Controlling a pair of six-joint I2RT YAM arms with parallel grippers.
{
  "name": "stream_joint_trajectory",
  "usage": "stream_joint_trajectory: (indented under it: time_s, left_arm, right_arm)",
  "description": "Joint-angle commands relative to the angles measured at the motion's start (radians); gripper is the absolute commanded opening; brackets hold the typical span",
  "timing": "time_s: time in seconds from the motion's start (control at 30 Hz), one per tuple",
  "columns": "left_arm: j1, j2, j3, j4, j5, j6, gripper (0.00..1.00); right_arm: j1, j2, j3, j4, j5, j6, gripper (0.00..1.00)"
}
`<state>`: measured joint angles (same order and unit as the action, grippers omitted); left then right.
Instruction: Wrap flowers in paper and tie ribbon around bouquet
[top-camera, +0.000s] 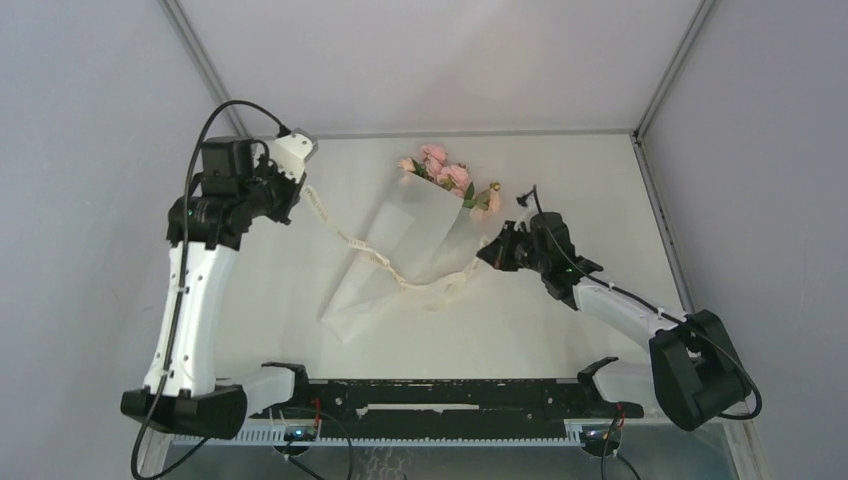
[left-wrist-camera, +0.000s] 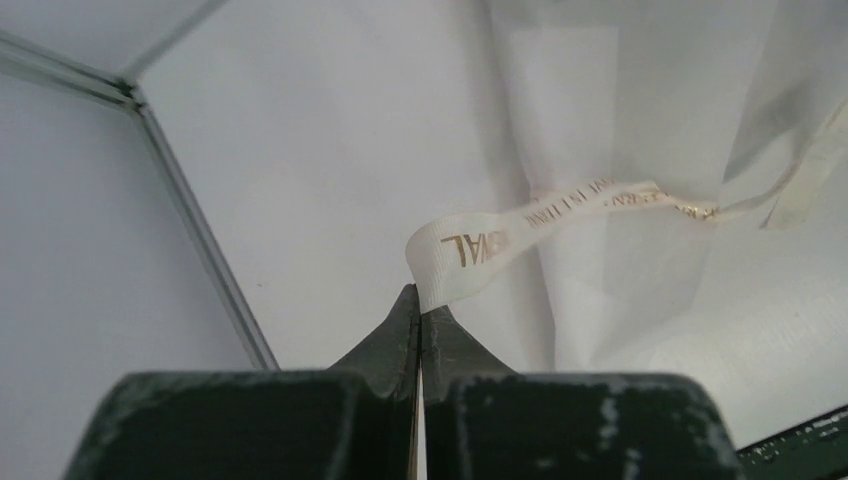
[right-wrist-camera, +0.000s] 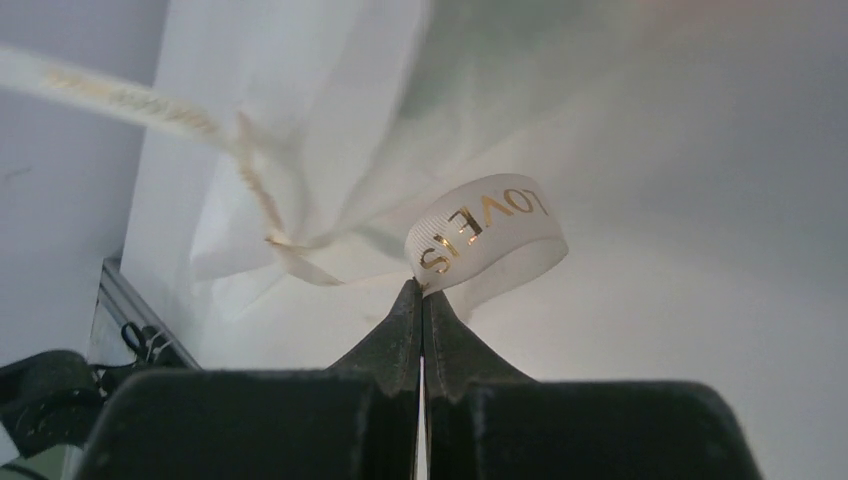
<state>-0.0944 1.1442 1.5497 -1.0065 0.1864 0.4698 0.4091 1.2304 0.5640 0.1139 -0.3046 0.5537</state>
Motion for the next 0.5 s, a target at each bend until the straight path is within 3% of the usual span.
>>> stream_joint_trajectory:
  time_s: [0.0, 0.23, 0.47]
  left_arm:
    - [-0.026, 0.006, -0.022, 0.048, 0.075, -0.040, 0.00]
    - [-0.170, 0.045, 0.003, 0.086, 0.122, -0.129, 0.00]
    - [-0.261, 0.069, 0.067, 0.062, 0.168, -0.166, 0.00]
  right_arm:
    - [0.143, 0.034, 0.153, 0.101, 0.044, -0.077, 0.00]
    - [0.406, 0.064, 0.358, 0.087, 0.229, -0.282, 0.00]
    - [0.438, 0.078, 0.441, 0.082, 0.244, -0.310, 0.00]
